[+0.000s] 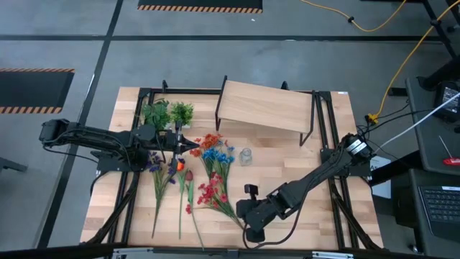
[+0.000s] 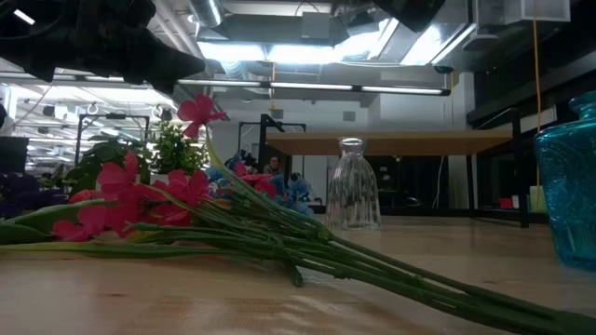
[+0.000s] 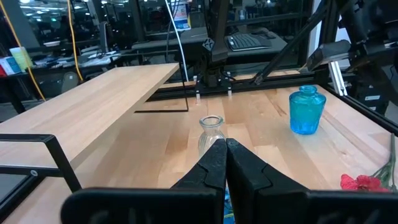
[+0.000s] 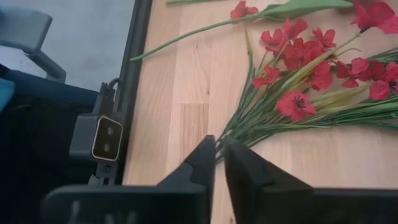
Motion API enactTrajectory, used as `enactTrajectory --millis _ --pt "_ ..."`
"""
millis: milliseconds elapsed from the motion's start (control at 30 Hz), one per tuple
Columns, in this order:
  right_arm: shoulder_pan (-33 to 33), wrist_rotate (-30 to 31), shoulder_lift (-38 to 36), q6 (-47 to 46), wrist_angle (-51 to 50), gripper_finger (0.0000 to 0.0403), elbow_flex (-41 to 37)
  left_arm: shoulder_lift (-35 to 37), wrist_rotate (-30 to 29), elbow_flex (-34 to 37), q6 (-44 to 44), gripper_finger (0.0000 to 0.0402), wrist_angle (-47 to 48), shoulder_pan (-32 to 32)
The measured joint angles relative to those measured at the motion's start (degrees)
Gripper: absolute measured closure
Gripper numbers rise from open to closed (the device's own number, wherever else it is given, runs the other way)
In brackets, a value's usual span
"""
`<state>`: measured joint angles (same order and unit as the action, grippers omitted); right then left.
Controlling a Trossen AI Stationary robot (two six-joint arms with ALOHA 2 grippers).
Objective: Pick and place flowers into a vace then onto a shelf
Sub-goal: Put the red flowers into the transparent vase
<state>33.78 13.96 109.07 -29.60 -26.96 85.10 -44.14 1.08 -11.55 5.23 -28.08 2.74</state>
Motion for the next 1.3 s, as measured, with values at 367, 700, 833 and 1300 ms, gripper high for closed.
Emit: enactTrajectory --millis 367,700,833,1300 --pt "-0.90 0.08 4.55 -3.55 0.15 0.0243 -0.04 0.00 0.00 0.02 0.00 0.0398 -0.02 0.00" --pt "-2.27 1.11 7.51 -9.36 0.68 0.0230 -0.06 0.00 0.00 0.02 -0.02 0.0398 0.00 0.00" --pt "-2.27 1.06 9.40 -9.40 2.10 0.0230 -0.07 0.00 0.00 0.02 -0.01 0.0398 0.02 0.00" --pt "-2.45 -0.08 13.62 -13.60 4.94 0.0230 -0.07 0.00 0.00 0.02 -0.03 0.0398 0.17 0.00"
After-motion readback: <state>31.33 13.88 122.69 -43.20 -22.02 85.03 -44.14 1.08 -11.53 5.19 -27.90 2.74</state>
